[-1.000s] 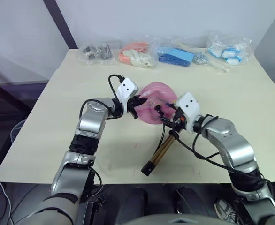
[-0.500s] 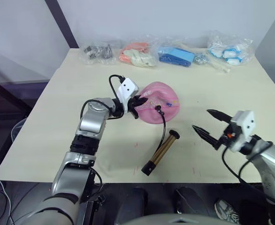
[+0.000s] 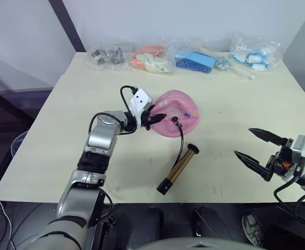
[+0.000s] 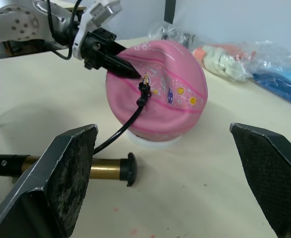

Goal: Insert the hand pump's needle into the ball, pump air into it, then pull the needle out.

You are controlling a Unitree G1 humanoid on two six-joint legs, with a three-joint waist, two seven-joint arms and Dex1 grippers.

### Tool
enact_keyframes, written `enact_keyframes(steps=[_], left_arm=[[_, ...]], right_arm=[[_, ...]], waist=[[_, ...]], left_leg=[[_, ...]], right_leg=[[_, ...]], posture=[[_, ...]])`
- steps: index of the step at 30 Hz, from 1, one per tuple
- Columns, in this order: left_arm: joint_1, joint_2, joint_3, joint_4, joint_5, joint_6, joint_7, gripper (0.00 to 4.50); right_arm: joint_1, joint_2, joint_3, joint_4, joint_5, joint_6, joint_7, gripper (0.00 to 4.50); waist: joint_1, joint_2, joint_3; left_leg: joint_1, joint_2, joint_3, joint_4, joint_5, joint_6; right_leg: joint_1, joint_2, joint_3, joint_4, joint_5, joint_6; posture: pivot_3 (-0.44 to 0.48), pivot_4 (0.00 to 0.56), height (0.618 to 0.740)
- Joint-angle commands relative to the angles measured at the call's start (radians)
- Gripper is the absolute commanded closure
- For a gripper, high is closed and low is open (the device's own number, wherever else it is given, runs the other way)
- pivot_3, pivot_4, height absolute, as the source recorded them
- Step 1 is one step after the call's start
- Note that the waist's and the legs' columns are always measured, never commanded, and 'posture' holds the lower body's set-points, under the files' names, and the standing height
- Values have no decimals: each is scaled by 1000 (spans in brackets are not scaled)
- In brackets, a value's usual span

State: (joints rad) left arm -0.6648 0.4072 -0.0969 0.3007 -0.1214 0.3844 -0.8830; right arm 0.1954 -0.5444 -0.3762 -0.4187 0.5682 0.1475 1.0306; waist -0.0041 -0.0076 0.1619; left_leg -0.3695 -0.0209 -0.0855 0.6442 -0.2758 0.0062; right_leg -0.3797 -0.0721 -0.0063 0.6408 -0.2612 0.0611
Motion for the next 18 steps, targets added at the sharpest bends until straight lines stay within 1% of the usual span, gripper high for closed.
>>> enact_keyframes(steps=[1,2,7,10,18], left_arm=[[18,-1,2,2,-15,10,-2,63],[19,-3,15,-15,-33,10,-6,63],[36,21,48,-105,-96,40,-33,63],[53,46,53,-169,-125,70,-51,63],[70,104,85,-271,-186,129,-60,63]], right_arm=[[5,-1,-3,-1,20,-52,21,0],[4,1,-1,4,22,-60,25,0],[8,2,4,26,39,-96,53,0],[14,-1,9,37,44,-116,70,0],[23,-8,11,41,61,-132,91,0]], waist=[[0,0,2],[0,0,3],[-1,0,7],[-3,0,8],[-4,0,10]], left_leg=[[0,0,0,0,0,0],[-1,0,0,1,0,0],[-3,0,0,1,0,0],[-14,0,0,5,3,-5],[-16,0,1,6,3,-5]], right_leg=[[0,0,0,0,0,-1],[0,0,0,0,2,-3],[-3,0,0,0,2,-4],[-13,1,0,2,3,-4],[-16,0,1,1,3,-4]], posture=[[0,150,740],[0,150,740],[0,150,740],[0,150,740],[0,150,740]])
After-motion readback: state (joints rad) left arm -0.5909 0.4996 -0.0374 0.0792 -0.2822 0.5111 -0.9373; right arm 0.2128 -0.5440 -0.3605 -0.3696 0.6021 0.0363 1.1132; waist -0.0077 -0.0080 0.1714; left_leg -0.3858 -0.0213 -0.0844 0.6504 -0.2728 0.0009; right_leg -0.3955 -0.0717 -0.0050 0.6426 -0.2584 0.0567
